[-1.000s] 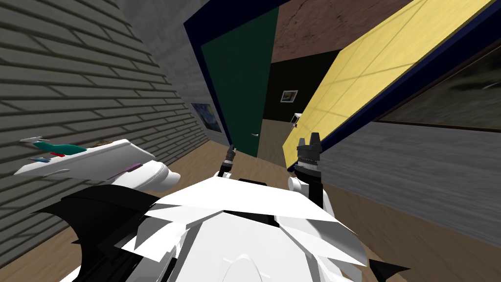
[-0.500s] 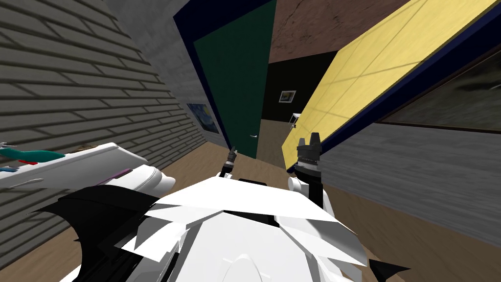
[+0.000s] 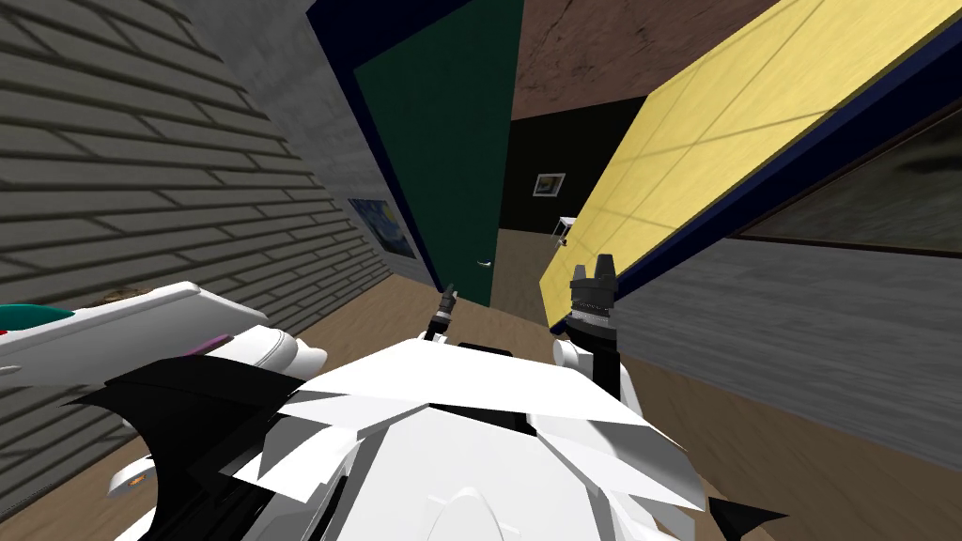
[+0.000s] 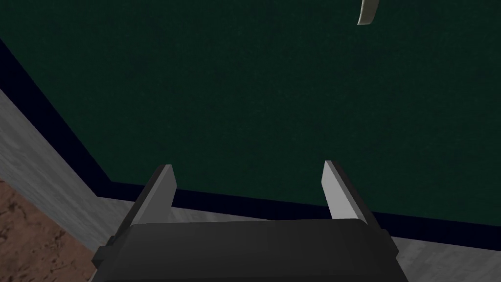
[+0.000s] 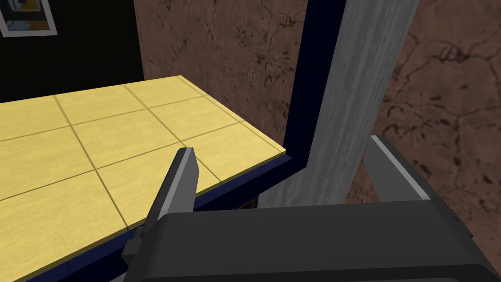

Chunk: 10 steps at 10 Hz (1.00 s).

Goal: Push the door open

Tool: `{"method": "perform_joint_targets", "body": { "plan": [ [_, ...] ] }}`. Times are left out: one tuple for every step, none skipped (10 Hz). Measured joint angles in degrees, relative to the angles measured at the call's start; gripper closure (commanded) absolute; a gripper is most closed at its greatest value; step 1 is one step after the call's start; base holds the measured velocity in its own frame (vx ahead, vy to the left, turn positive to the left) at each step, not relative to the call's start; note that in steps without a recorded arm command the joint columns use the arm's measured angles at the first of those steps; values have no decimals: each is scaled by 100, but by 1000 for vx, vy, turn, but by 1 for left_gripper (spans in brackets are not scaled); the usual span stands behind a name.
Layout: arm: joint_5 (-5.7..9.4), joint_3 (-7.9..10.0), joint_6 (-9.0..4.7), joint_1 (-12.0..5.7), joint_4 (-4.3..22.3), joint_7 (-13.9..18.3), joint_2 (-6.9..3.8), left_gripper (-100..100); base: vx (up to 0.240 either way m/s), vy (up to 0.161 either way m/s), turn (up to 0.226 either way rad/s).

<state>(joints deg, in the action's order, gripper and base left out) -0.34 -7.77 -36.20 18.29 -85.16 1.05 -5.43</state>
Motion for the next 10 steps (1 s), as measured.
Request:
{"method": "perform_joint_targets", "body": {
  "plan": [
    [0, -8, -27, -40, 131, 3, 1, -100, 109, -17, -37],
    [2, -14, -70, -81, 272, 9, 1, -100, 104, 0, -38],
    [1, -25, -89, -105, 367, 14, 2, -100, 96, -8, -43],
    [1, -35, -113, -133, 479, 19, 3, -100, 95, -11, -38],
    [2, -39, -131, -179, 593, 24, 7, -100, 116, 3, -41],
    [0, -54, -156, -188, 686, 28, 11, -100, 111, -1, -43],
    [-2, -64, -193, -229, 820, 24, 27, -100, 101, -4, -37],
    [-5, -77, -199, -246, 892, 23, 35, -100, 104, -10, -37],
    [-1, -81, -213, -278, 992, 35, 27, -100, 99, -13, -30],
    [-2, -90, -232, -305, 1087, 42, 32, -100, 85, 0, -25]
  ]
}}
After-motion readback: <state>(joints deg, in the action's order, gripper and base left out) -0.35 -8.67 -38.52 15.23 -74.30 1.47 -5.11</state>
